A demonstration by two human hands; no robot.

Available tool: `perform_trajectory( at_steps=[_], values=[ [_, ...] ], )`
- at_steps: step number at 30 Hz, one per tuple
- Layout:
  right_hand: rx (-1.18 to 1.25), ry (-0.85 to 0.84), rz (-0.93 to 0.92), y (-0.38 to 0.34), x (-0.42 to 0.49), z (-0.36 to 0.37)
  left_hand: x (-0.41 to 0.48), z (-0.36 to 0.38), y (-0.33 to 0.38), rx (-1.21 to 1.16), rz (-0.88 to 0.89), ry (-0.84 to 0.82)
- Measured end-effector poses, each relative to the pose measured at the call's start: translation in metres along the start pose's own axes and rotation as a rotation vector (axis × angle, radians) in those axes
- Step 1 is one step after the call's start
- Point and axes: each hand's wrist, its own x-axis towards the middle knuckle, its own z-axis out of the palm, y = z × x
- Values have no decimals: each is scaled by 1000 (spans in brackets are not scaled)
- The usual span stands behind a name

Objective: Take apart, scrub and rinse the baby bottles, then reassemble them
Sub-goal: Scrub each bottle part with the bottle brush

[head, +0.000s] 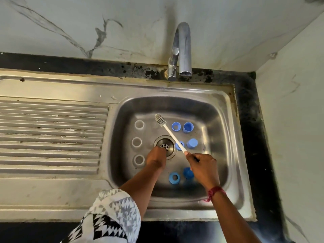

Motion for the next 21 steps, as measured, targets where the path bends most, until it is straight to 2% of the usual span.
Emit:
perform_trajectory(
  at_steps=[9, 17, 21],
  values=[
    [-24, 14, -40, -2, 11, -1, -13, -1, 7, -41, -129, -17],
    [-24, -20, -34, -5, 17, -3, -21, -10, 9, 46, -84, 4],
    [-27, 0, -73, -8, 16, -8, -32, -17, 23, 22, 5, 14]
  ],
)
